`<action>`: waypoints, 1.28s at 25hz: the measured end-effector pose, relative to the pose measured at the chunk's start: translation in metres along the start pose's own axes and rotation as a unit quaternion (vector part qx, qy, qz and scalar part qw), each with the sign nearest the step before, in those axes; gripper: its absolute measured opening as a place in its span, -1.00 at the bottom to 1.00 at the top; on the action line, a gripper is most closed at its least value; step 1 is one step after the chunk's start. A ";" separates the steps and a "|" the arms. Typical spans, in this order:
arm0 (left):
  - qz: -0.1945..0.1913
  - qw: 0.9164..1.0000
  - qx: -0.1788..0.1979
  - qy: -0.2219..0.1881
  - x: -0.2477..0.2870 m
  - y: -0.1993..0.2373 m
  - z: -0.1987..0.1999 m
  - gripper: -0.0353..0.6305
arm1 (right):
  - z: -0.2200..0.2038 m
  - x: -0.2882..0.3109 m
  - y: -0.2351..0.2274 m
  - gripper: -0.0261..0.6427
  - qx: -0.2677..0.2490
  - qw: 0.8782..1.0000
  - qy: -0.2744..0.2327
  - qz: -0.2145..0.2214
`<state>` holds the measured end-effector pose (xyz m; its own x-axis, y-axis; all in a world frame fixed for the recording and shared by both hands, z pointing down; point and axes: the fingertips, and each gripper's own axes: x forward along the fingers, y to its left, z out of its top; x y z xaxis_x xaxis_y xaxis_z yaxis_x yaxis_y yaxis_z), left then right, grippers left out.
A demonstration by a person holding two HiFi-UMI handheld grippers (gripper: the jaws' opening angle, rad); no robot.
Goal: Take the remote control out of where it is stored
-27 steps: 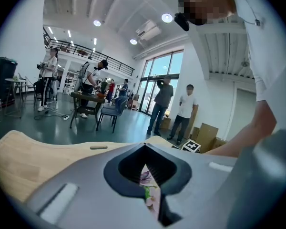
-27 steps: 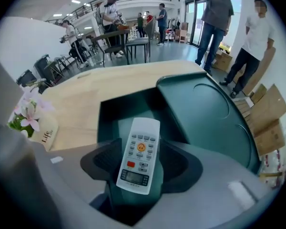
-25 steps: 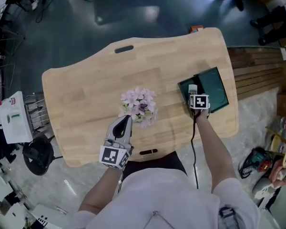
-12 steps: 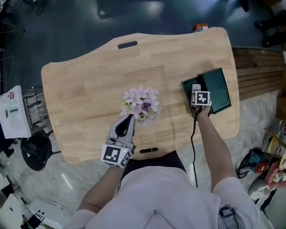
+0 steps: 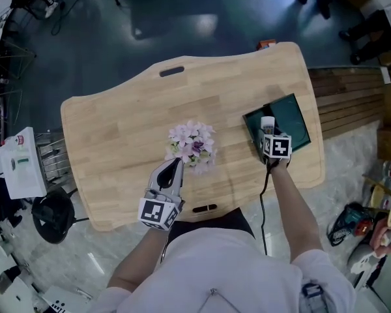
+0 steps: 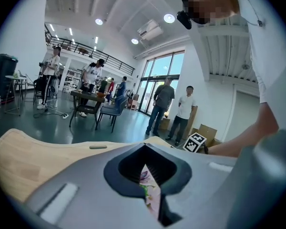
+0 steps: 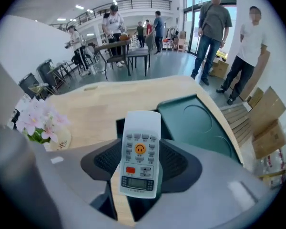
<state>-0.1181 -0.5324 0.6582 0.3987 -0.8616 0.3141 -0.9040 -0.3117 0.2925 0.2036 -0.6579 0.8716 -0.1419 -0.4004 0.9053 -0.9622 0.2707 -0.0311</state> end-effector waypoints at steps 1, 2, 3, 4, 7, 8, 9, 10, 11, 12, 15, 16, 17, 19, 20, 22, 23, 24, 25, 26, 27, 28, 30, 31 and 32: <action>-0.002 1.000 0.005 -0.004 -0.001 -0.001 0.005 -0.89 | 0.008 -0.013 0.005 -0.11 0.007 1.000 -0.023 0.009; -0.004 1.000 0.010 -0.009 -0.001 -0.002 0.011 -0.89 | 0.015 -0.026 0.010 -0.11 0.013 0.999 -0.047 0.019; -0.005 1.000 0.017 -0.015 -0.002 -0.003 0.018 -0.89 | 0.023 -0.041 0.015 -0.11 0.018 0.997 -0.071 0.028; -0.007 0.999 0.025 -0.022 -0.004 -0.005 0.027 -0.89 | 0.030 -0.056 0.019 -0.11 0.022 0.995 -0.094 0.033; -0.013 0.997 0.053 -0.051 -0.009 -0.010 0.057 -0.89 | 0.054 -0.104 0.029 -0.11 0.030 0.986 -0.159 0.042; -0.014 0.996 0.061 -0.061 -0.011 -0.013 0.068 -0.89 | 0.063 -0.122 0.033 -0.11 0.032 0.982 -0.182 0.045; -0.016 0.995 0.069 -0.070 -0.014 -0.015 0.078 -0.89 | 0.071 -0.142 0.037 -0.12 0.033 0.977 -0.205 0.049; -0.018 0.994 0.076 -0.079 -0.017 -0.018 0.089 -0.89 | 0.080 -0.164 0.042 -0.12 0.031 0.971 -0.230 0.052; -0.020 0.993 0.082 -0.088 -0.019 -0.020 0.099 -0.89 | 0.089 -0.187 0.048 -0.12 0.028 0.965 -0.255 0.055; -0.022 0.991 0.088 -0.097 -0.021 -0.022 0.110 -0.89 | 0.099 -0.210 0.054 -0.12 0.023 0.958 -0.281 0.057; -0.023 0.988 0.098 -0.118 -0.030 -0.029 0.136 -0.89 | 0.117 -0.274 0.076 -0.12 0.014 0.933 -0.353 0.068; -0.023 0.987 0.099 -0.123 -0.036 -0.032 0.143 -0.89 | 0.118 -0.294 0.083 -0.12 0.015 0.925 -0.372 0.074; -0.023 0.986 0.100 -0.128 -0.042 -0.036 0.150 -0.89 | 0.118 -0.312 0.090 -0.12 0.015 0.917 -0.390 0.081; -0.025 0.985 0.101 -0.140 -0.053 -0.044 0.165 -0.89 | 0.118 -0.346 0.102 -0.12 0.016 0.901 -0.423 0.093; -0.026 0.984 0.102 -0.147 -0.057 -0.047 0.174 -0.89 | 0.120 -0.362 0.107 -0.12 0.014 0.893 -0.439 0.097; -0.030 0.981 0.103 -0.160 -0.066 -0.054 0.192 -0.89 | 0.124 -0.390 0.115 -0.12 0.009 0.877 -0.469 0.104; -0.033 0.980 0.103 -0.165 -0.069 -0.057 0.199 -0.89 | 0.126 -0.401 0.119 -0.12 0.008 0.871 -0.479 0.107; -0.035 0.980 0.103 -0.168 -0.073 -0.059 0.205 -0.89 | 0.127 -0.410 0.122 -0.12 0.008 0.867 -0.487 0.109; -0.037 0.979 0.103 -0.171 -0.077 -0.062 0.210 -0.89 | 0.127 -0.417 0.126 -0.12 0.008 0.864 -0.492 0.111; -0.038 0.978 0.104 -0.174 -0.080 -0.064 0.214 -0.89 | 0.127 -0.422 0.129 -0.12 0.008 0.862 -0.495 0.114; -0.039 0.978 0.106 -0.177 -0.083 -0.066 0.217 -0.89 | 0.127 -0.427 0.133 -0.12 0.008 0.860 -0.497 0.116; -0.039 0.977 0.108 -0.180 -0.086 -0.067 0.220 -0.89 | 0.127 -0.431 0.137 -0.12 0.007 0.858 -0.500 0.118; -0.039 0.975 0.112 -0.186 -0.091 -0.068 0.224 -0.89 | 0.128 -0.438 0.144 -0.12 0.003 0.855 -0.505 0.122; -0.038 0.975 0.114 -0.187 -0.093 -0.067 0.225 -0.89 | 0.128 -0.440 0.146 -0.12 0.001 0.853 -0.508 0.124; -0.037 0.975 0.114 -0.188 -0.093 -0.066 0.226 -0.89 | 0.130 -0.442 0.149 -0.12 -0.002 0.851 -0.510 0.125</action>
<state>-0.1305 -0.5217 0.4059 0.4175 -0.9063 -0.0659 -0.9031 -0.4219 0.0798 0.0928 -0.5540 0.4118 -0.4724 -0.8809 0.0310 -0.8714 0.4615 -0.1664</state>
